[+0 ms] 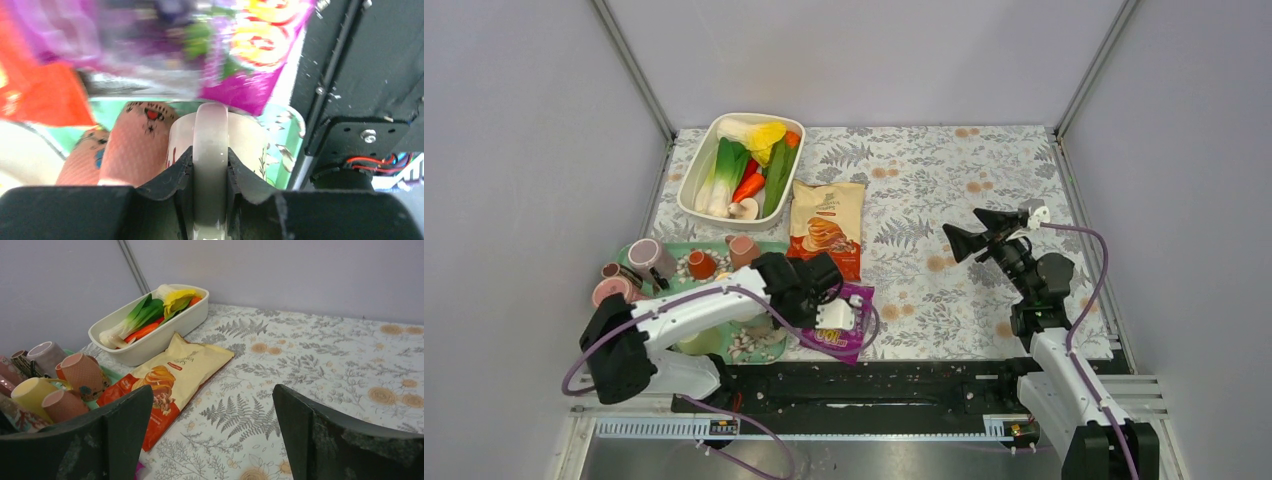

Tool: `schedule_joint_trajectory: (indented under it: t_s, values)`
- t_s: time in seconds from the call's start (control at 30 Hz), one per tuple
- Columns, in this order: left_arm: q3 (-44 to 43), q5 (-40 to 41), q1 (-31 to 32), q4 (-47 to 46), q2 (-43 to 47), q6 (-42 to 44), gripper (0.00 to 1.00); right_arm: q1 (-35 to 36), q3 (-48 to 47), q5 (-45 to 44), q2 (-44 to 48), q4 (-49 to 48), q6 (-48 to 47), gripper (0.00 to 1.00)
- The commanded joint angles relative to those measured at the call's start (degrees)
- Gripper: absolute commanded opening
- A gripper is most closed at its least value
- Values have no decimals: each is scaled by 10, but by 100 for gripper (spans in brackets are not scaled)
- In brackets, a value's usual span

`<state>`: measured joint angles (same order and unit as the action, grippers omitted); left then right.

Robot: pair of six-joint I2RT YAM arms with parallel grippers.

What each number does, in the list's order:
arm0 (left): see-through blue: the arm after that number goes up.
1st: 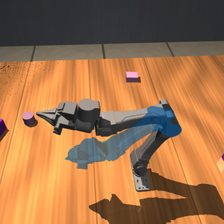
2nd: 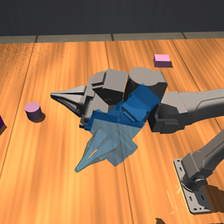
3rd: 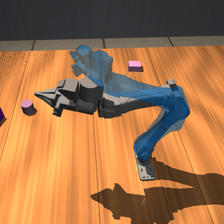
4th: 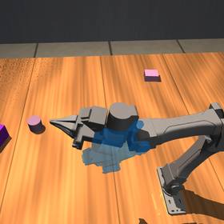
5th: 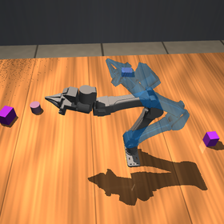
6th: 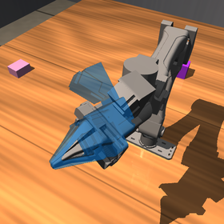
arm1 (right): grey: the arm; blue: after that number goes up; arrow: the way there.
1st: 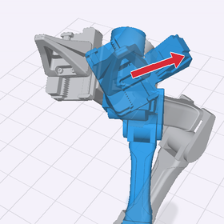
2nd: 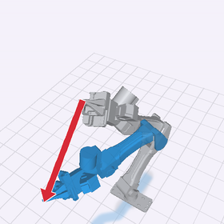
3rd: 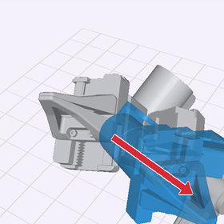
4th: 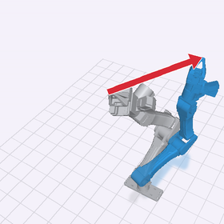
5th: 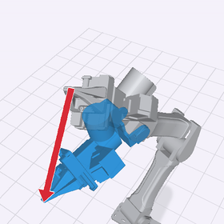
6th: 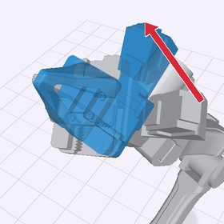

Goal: Turn the mug right side up

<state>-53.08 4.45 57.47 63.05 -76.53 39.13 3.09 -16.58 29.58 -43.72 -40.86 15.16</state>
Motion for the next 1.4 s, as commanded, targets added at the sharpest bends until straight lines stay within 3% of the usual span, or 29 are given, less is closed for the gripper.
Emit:
schedule_joint_trajectory:
  t_s: [0.0,0.2,0.37,0.47,0.73,1.03,1.1,1.17,1.23,1.3,1.37]
  values:
    - [-85,-4,-50,-15,71,-15,0,14,-30,23,-19,20,14,99]
    - [-115,-59,-110,-40,98,-51,0,66,-61,70,-73,31,55,99]
    - [-176,-133,-200,-104,104,-136,0,185,-99,96,-124,59,55,99]
    - [-213,-197,-239,-144,112,-186,0,228,-107,73,-168,14,106,99]
    - [-236,-268,-251,-240,143,-284,0,339,-172,67,-289,-103,219,97]
    - [-257,-331,-252,-280,145,-338,0,398,-262,113,-411,-212,302,98]
    - [-257,-333,-251,-288,145,-343,0,409,-282,137,-431,-234,330,90]
    - [-257,-326,-251,-298,146,-347,0,418,-301,172,-449,-259,363,72]
    - [-258,-316,-253,-303,147,-351,0,422,-308,194,-458,-301,399,42]
    - [-257,-298,-254,-304,149,-350,0,419,-299,199,-451,-324,404,3]
    - [-254,-262,-258,-301,153,-344,0,409,-289,196,-424,-282,370,0]
